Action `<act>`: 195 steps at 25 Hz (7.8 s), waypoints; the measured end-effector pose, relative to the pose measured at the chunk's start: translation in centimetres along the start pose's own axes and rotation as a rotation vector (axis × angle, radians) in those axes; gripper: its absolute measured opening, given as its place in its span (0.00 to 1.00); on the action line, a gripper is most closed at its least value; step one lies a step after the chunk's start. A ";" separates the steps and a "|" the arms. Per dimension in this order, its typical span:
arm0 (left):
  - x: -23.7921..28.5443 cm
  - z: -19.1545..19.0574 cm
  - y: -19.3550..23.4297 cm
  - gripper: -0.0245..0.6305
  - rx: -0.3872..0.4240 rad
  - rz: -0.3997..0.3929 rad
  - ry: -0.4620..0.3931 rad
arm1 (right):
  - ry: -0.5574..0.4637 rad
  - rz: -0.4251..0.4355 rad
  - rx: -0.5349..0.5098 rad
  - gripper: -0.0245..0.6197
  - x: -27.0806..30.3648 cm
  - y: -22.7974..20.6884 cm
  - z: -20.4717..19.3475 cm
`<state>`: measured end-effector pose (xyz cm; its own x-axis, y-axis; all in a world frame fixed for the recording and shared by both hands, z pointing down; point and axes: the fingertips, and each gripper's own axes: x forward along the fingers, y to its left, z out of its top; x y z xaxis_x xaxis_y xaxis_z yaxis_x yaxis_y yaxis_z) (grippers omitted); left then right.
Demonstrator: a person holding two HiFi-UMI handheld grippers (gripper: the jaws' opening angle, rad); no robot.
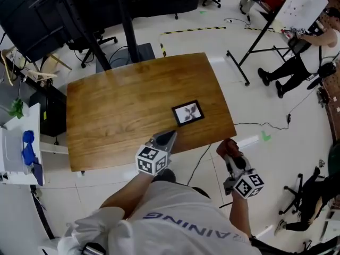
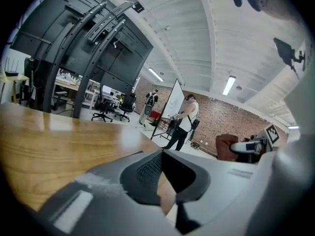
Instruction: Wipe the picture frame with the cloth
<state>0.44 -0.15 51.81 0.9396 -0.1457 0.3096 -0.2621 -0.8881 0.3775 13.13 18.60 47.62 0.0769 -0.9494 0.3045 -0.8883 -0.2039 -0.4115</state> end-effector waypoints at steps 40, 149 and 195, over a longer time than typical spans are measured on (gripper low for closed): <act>10.8 -6.7 8.4 0.05 -0.253 0.463 0.109 | 0.526 0.618 -0.033 0.22 27.6 -2.4 0.6; 14.2 -6.7 15.6 0.05 -0.273 0.305 0.259 | 0.920 0.389 0.053 0.23 28.8 -4.2 -11.2; 14.1 -6.5 15.4 0.05 -0.241 0.296 0.265 | 0.921 0.529 -0.046 0.23 26.3 2.0 -13.2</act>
<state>8.21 -13.10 67.66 0.7361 -0.2334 0.6353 -0.5839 -0.6937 0.4217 7.42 -3.59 66.19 -0.6794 -0.3640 0.6371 -0.7263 0.2100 -0.6545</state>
